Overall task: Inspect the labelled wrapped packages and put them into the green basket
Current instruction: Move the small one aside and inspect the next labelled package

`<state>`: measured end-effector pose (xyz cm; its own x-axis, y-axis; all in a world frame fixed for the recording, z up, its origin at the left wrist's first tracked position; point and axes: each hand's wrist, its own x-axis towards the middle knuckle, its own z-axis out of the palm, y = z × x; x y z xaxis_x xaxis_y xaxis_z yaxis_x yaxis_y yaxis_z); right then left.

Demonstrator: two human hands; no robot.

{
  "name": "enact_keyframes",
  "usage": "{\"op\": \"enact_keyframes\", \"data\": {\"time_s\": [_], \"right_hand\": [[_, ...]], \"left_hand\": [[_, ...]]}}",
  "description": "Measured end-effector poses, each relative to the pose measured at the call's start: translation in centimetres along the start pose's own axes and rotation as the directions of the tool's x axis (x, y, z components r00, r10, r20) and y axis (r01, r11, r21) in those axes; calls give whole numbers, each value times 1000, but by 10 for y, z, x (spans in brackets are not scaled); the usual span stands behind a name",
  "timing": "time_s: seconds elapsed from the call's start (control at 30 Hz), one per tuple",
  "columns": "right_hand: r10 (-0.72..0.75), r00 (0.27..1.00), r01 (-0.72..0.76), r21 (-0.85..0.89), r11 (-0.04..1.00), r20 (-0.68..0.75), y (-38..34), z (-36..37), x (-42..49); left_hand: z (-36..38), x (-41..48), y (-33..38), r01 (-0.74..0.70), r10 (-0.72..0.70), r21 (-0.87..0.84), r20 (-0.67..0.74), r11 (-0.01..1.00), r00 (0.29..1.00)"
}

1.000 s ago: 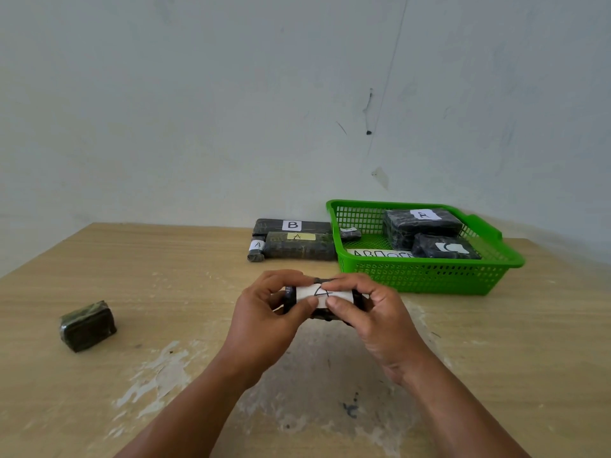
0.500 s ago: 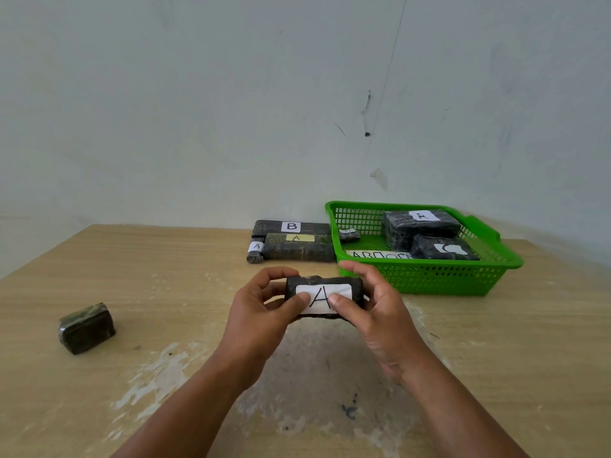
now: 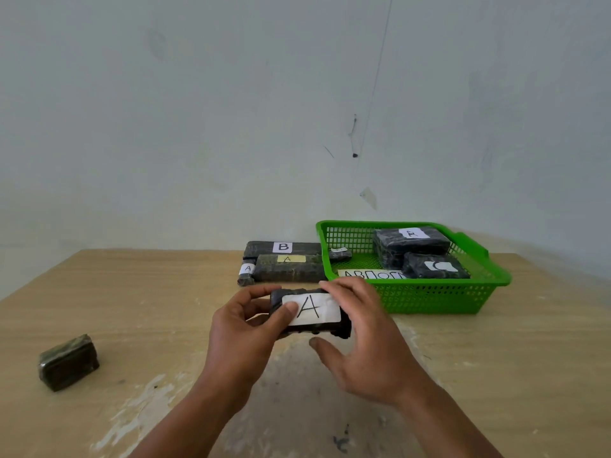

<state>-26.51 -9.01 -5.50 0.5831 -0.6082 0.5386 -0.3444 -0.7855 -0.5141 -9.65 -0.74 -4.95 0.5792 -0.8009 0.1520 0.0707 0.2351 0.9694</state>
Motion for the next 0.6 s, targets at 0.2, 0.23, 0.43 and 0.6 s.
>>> {"op": "enact_keyframes", "data": {"time_s": [0.2,0.23,0.43,0.6], "right_hand": [[-91,996,84,-331,940,-6,1,-33,37],[-84,996,79,-359,930,0,4,-40,44],[197,980,-177,-427,887,3,45,-98,102],[381,924,-345,-446,826,-9,84,-126,144]], "left_hand": [[23,26,21,-59,58,9,106,998,993],[28,32,22,-66,64,8,125,998,990],[48,60,5,-243,220,279,112,929,969],[55,70,-26,-536,387,608,371,586,844]]}}
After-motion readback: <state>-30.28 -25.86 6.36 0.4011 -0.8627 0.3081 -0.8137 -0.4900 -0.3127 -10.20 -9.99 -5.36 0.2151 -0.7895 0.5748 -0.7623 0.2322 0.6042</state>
